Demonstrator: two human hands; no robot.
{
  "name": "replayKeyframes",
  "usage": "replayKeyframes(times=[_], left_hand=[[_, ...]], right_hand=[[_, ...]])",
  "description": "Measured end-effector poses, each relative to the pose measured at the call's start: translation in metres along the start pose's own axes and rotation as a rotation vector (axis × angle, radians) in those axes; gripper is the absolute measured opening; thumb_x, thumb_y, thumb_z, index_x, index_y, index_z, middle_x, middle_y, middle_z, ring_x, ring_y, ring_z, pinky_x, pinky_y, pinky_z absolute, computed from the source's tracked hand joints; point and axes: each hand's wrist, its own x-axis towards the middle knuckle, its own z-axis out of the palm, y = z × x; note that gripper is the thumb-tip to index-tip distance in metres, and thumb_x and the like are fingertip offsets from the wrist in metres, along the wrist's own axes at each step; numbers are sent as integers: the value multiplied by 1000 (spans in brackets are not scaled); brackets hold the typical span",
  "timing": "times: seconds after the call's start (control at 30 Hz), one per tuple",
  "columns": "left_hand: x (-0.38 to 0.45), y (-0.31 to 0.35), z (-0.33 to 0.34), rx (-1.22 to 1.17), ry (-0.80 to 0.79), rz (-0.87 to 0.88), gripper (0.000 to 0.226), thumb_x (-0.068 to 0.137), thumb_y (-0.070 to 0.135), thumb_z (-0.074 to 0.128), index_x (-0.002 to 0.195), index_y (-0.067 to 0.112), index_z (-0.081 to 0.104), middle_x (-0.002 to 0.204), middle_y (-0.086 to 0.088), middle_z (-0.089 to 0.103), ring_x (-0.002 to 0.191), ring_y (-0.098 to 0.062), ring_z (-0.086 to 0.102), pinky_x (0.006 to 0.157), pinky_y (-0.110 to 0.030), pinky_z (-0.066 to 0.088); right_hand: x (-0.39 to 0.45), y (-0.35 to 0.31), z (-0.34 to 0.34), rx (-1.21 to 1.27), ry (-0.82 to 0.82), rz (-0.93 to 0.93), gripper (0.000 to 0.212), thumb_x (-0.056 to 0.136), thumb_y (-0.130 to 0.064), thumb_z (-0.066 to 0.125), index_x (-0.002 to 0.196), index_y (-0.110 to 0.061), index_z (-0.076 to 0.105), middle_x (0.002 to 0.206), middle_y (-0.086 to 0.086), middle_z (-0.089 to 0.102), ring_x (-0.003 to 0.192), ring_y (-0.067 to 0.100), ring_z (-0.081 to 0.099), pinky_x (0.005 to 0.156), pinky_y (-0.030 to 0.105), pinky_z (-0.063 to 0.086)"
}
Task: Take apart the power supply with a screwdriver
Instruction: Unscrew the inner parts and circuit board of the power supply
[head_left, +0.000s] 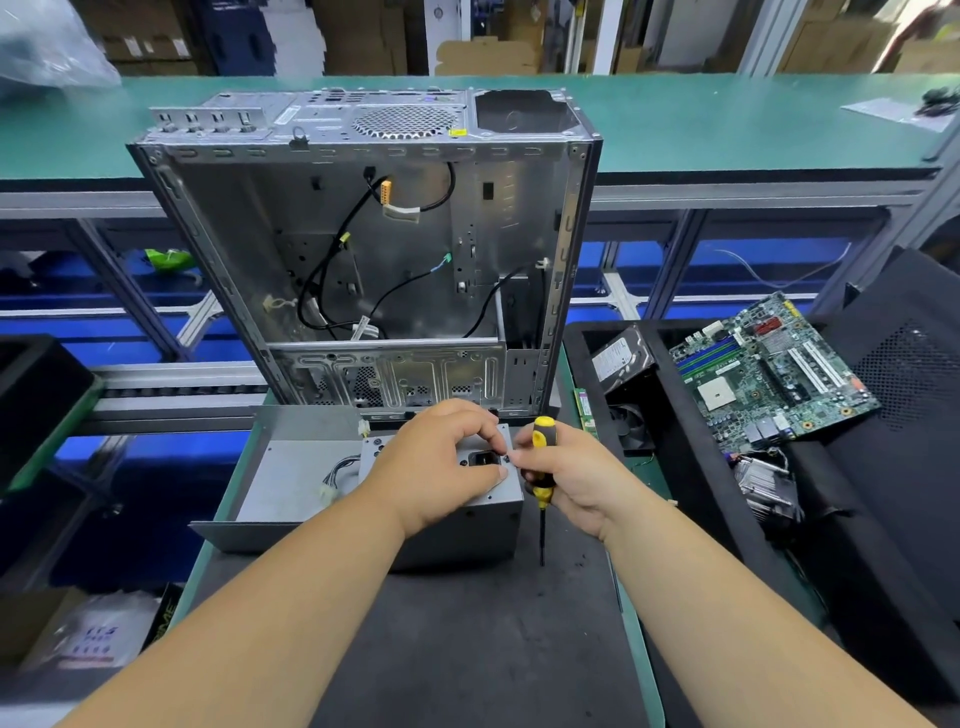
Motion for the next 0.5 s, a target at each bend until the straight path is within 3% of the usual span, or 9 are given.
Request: replayKeyframes(times=[0.17, 0.4, 0.5], left_hand=[[-1, 1, 4, 6, 38, 11, 15, 77, 31, 79, 84, 40, 69, 110, 27, 57, 113, 7, 50, 95, -23, 42], [2, 5, 7, 14, 87, 18, 11, 77, 33, 80, 77, 39, 71, 106, 26, 59, 110, 0, 53, 94, -35, 48], [3, 6, 7, 31, 84, 21, 12, 78, 32, 79, 75, 40, 70, 104, 28, 58, 108, 1, 53, 94, -35, 47]], right_hand=[[-1, 1, -2, 4, -8, -17, 22, 86, 7, 67, 89, -13, 59, 75, 5, 54, 65, 16, 48, 65, 31, 41], [0, -4, -5, -120, -13, -5, 16, 86, 1, 69, 89, -13, 59, 65, -2, 54, 58, 12, 48, 55, 25, 41], [-1, -6, -7, -112, -29, 25, 12, 89, -5, 67, 86, -14, 61, 74, 3, 57, 58, 11, 49, 57, 25, 39]])
